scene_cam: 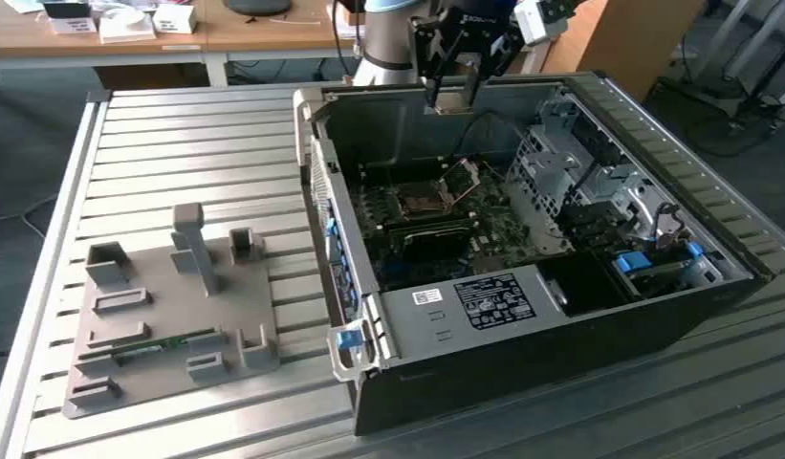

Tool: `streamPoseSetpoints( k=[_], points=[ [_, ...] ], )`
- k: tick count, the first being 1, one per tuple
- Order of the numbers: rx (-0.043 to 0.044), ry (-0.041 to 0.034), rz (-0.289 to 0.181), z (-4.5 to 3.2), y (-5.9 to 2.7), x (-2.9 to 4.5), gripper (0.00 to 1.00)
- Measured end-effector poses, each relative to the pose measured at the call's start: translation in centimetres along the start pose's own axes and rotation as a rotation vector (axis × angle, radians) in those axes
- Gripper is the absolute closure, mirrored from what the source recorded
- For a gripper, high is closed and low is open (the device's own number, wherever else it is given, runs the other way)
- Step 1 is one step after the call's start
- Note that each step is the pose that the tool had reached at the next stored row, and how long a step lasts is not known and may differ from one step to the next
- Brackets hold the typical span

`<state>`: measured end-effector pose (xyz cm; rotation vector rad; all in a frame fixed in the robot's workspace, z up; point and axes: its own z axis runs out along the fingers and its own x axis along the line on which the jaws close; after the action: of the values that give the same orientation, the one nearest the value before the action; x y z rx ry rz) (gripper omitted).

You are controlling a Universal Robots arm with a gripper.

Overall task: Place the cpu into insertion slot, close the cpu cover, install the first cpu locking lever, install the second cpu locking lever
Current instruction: 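Place the cpu into insertion slot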

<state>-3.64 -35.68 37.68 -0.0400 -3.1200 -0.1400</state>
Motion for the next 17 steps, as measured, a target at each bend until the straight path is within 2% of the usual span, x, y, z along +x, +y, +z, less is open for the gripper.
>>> streamPoseSetpoints(
  k=[12, 17],
  points=[
    [0.0, 0.0, 0.0, 0.12, -0.01, 0.0, 0.46],
    [-0.0001, 0.0, 0.0, 0.42, -0.04, -0.01, 0.46]
  ],
)
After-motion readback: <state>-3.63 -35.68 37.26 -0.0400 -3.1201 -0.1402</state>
